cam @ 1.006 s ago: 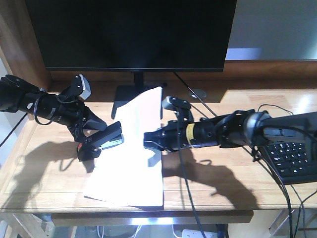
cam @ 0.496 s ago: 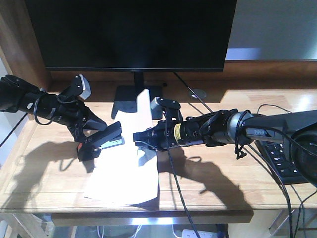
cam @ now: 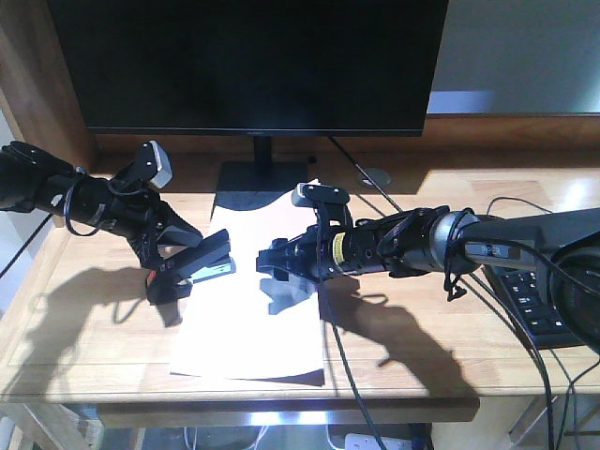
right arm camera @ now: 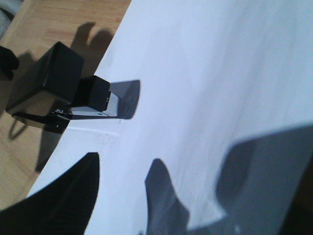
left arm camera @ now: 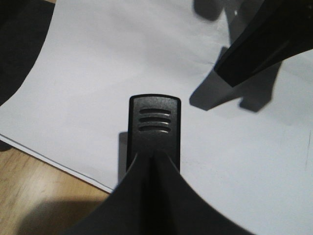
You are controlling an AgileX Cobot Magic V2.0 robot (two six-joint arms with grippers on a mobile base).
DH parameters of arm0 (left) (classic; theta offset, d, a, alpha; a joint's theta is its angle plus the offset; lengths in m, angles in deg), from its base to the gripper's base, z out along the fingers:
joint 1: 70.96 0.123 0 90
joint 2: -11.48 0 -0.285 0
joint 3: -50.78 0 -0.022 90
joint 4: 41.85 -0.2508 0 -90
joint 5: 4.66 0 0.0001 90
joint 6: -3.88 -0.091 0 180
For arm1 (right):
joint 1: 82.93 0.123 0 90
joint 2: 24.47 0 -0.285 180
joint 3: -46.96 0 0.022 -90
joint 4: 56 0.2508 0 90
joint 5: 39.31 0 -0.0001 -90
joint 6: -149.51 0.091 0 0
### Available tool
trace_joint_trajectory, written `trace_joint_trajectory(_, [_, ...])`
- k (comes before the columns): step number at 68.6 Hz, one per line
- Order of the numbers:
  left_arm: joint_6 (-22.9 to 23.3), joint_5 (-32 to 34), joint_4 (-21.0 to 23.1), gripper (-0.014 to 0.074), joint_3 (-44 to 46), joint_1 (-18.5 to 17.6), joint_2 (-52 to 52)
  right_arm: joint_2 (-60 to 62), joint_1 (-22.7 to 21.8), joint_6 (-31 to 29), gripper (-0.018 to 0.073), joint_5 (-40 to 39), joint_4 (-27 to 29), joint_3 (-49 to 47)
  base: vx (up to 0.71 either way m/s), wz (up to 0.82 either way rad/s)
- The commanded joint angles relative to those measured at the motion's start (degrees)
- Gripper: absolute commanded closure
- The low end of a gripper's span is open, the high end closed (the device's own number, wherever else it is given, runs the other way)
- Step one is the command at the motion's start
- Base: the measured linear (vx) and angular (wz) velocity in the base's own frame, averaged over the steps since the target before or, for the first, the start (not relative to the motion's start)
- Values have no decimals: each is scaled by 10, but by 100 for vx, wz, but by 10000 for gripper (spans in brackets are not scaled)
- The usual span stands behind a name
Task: Grab stapler and paper to desk for stapling
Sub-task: 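Open the right gripper and withdraw it away from the paper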
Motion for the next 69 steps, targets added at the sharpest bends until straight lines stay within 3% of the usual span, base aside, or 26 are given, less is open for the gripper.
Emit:
trace_joint_trajectory(1, [4, -16, 30, 603, 14, -3, 36, 32, -1, -18, 43, -1, 14, -24, 0, 0])
trace_joint_trajectory(10, [4, -16, 30, 603, 14, -3, 36, 32, -1, -19, 41, 13, 7, -35, 0, 0])
trace_joint_trajectory(28, [4, -16, 30, 603, 14, -3, 36, 40, -2, -13, 41, 126, -74, -37, 0, 0])
trace_joint_trajectory(49, [4, -16, 30, 603, 14, -3, 36, 63, -3, -13, 41, 217, -96, -37, 0, 0])
trace_joint_trajectory(69, [4, -16, 30, 603, 14, -3, 36, 153, -35, -21, 41, 219, -109, -2, 0, 0])
